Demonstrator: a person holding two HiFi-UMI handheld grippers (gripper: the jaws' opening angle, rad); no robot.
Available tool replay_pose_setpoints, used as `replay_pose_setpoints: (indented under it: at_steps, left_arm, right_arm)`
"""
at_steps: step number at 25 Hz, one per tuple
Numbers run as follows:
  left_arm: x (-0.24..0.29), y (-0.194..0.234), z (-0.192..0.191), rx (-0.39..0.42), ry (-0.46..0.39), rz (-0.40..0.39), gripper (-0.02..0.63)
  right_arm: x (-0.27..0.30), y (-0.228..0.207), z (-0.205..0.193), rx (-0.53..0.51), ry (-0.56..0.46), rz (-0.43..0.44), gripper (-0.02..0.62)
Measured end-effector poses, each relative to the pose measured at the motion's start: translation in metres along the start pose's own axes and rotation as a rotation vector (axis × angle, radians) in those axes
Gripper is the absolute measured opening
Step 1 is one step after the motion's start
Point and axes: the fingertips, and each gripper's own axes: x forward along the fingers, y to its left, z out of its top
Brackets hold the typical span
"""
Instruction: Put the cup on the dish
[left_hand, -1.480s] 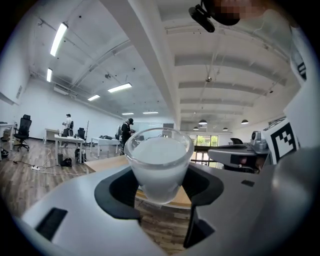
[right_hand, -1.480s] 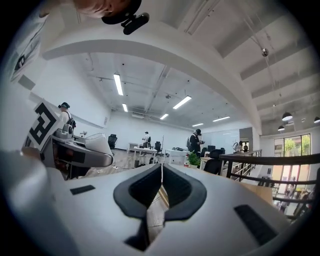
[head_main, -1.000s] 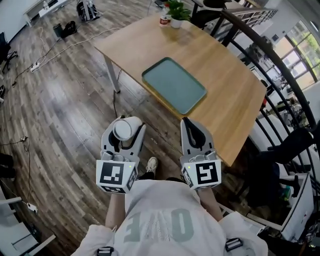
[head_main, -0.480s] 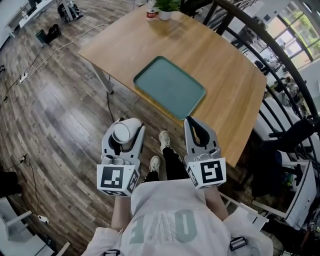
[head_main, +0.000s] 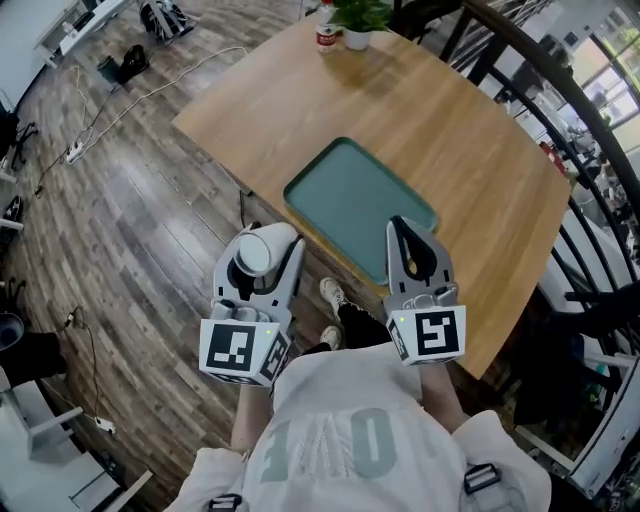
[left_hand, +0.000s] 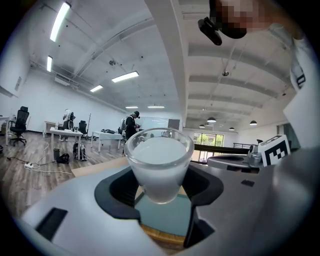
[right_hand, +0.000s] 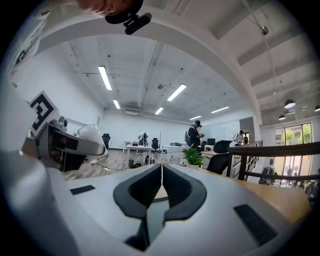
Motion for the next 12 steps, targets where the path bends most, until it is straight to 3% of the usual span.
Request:
replay_pose_setpoints:
  at_steps: [8,12]
  left_arm:
    - [0.070,0.021,0.022,0.065,0.014,0.015,0.261]
    - [0.098,0.024,0.020,0.072,0.051,-0.021,0.261]
  right_arm:
    - [0.045,-0.052,-0.003,0.032,-0.024,-0.066,0.021]
    - [0.056,-0.052,-0.003,0.071,-0.023,-0.069,0.021]
